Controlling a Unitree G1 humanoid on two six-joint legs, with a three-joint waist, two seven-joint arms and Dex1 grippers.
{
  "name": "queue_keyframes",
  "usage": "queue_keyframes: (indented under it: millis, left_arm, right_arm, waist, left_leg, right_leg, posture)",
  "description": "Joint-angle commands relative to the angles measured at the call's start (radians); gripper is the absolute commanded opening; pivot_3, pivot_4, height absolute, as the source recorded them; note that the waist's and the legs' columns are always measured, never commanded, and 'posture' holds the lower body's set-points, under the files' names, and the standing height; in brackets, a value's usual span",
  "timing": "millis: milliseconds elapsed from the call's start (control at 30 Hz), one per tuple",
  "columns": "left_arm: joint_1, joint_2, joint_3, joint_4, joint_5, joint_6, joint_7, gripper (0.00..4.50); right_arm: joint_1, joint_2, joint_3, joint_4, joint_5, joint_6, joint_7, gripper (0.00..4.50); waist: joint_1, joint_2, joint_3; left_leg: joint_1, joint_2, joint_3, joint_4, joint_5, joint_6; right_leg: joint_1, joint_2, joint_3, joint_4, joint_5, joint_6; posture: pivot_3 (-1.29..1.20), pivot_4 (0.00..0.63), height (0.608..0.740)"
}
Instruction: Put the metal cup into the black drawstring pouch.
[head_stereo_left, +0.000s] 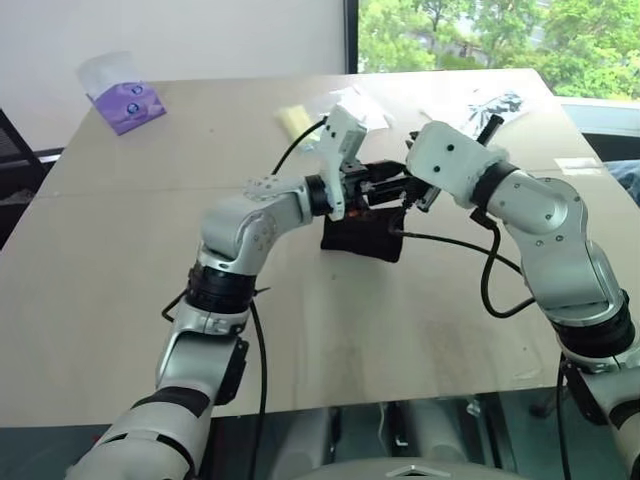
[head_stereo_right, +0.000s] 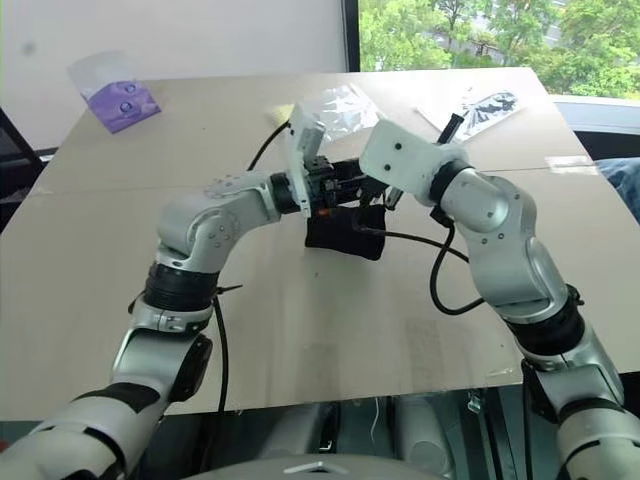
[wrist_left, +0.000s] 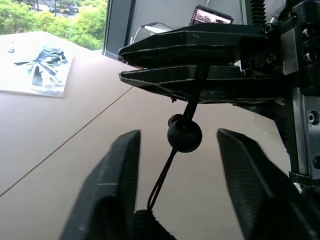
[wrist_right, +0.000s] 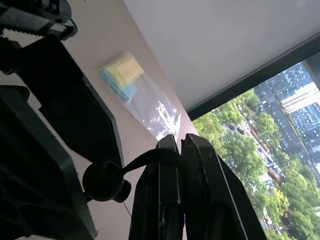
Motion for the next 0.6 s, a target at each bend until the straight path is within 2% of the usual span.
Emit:
queue_keyframes:
  millis: [33, 67, 267, 433, 600]
  left_arm:
    - [-0.035, -0.014, 0.018, -0.012, 0.009, -0.017, -0.011, 0.47]
    - [-0.038, -0.017, 0.019, -0.009, 0.012, -0.017, -0.012, 0.17]
    - [-0.038, -0.019, 0.001, 0.002, 0.041, -0.021, -0.031, 0.15]
    - [0.019, 0.021, -0.064, 0.024, 0.114, -0.008, -0.064, 0.15]
    - [0.112, 0.1, -0.121, 0.058, 0.203, -0.033, -0.094, 0.15]
  right_arm:
    - [-0.015, -0.014, -0.019, -0.043, -0.015, -0.004, 0.002, 0.0]
    - [-0.016, -0.015, -0.02, -0.042, -0.014, -0.003, 0.003, 0.0]
    - [-0.006, -0.026, -0.045, -0.043, -0.003, 0.009, 0.005, 0.0]
    - [-0.021, 0.0, -0.226, 0.016, 0.048, 0.089, -0.064, 0.0]
    - [-0.007, -0.093, -0.41, 0.18, 0.072, 0.047, -0.132, 0.0]
  waist:
    - [0.0, 0.0, 0.0]
    - [0.0, 0.0, 0.0]
    - [-0.001, 0.0, 0.0]
    - [0.001, 0.0, 0.0]
    - [0.001, 0.0, 0.0]
  left_leg:
    - [0.0, 0.0, 0.0, 0.0, 0.0, 0.0]
    - [0.0, 0.0, 0.0, 0.0, 0.0, 0.0]
    - [0.0, 0.0, 0.0, 0.0, 0.0, 0.0]
    - [0.0, 0.0, 0.0, 0.0, 0.0, 0.0]
    - [0.0, 0.0, 0.0, 0.0, 0.0, 0.0]
  right_leg:
    - [0.0, 0.0, 0.0, 0.0, 0.0, 0.0]
    - [0.0, 0.0, 0.0, 0.0, 0.0, 0.0]
    - [0.0, 0.0, 0.0, 0.0, 0.0, 0.0]
    - [0.0, 0.0, 0.0, 0.0, 0.0, 0.0]
    - [0.0, 0.0, 0.0, 0.0, 0.0, 0.0]
  posture:
    - [0.0, 0.15, 0.74]
    - [0.0, 0.15, 0.74]
    - [0.0, 0.15, 0.74]
    - [0.0, 0.15, 0.74]
    - [0.0, 0.15, 0.74]
